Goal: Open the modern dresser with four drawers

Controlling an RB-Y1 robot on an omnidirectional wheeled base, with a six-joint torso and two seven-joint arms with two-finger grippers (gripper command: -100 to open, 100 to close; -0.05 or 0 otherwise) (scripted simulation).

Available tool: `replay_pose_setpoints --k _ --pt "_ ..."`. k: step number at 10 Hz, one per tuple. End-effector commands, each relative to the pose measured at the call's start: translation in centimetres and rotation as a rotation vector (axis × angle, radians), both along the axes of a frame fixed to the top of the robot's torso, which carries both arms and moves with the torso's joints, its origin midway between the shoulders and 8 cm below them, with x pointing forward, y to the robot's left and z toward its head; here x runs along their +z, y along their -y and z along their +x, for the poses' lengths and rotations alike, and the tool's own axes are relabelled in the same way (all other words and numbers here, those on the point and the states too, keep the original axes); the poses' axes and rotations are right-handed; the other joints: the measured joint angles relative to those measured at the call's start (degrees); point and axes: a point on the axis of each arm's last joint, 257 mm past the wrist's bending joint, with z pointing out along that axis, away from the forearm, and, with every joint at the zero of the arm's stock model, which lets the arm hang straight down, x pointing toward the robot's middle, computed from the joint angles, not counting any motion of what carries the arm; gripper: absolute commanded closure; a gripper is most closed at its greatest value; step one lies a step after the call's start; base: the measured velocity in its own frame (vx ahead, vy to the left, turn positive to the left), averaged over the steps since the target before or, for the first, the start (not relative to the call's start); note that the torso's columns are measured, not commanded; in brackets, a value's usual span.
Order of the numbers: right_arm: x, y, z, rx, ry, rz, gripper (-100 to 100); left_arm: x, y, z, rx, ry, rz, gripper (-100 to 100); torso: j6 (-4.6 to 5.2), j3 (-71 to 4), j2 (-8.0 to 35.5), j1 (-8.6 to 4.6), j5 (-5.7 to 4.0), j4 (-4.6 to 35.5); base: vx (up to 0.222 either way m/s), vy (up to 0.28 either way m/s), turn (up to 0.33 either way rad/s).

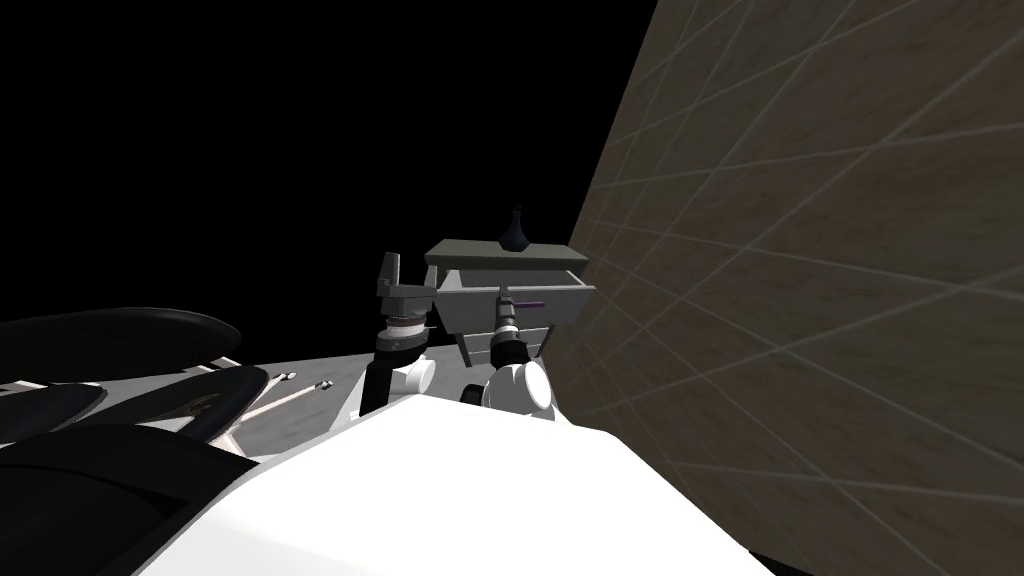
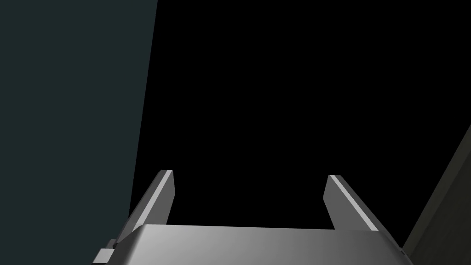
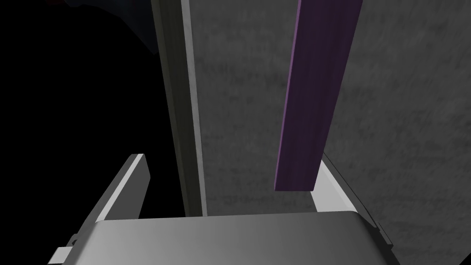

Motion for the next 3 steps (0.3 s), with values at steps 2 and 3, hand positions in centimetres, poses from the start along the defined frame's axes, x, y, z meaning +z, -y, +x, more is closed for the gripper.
replay_pose_setpoints --k 2,3 --pt "-0.17 0.01 0.01 -0.001 -0.003 -0.002 0 0.0 0.0 0.0 0.0 0.0 0.0 0 -0.01 -0.06 -0.11 0.04 0.02 -0.08 0.0 0.0 0.0" --pt "-0.21 0.02 0.01 -0.001 -0.004 -0.002 0 0.0 0.0 0.0 0.0 0.0 0.0 0 -0.01 -0.07 -0.14 0.05 0.02 -0.11 0.0 0.0 0.0"
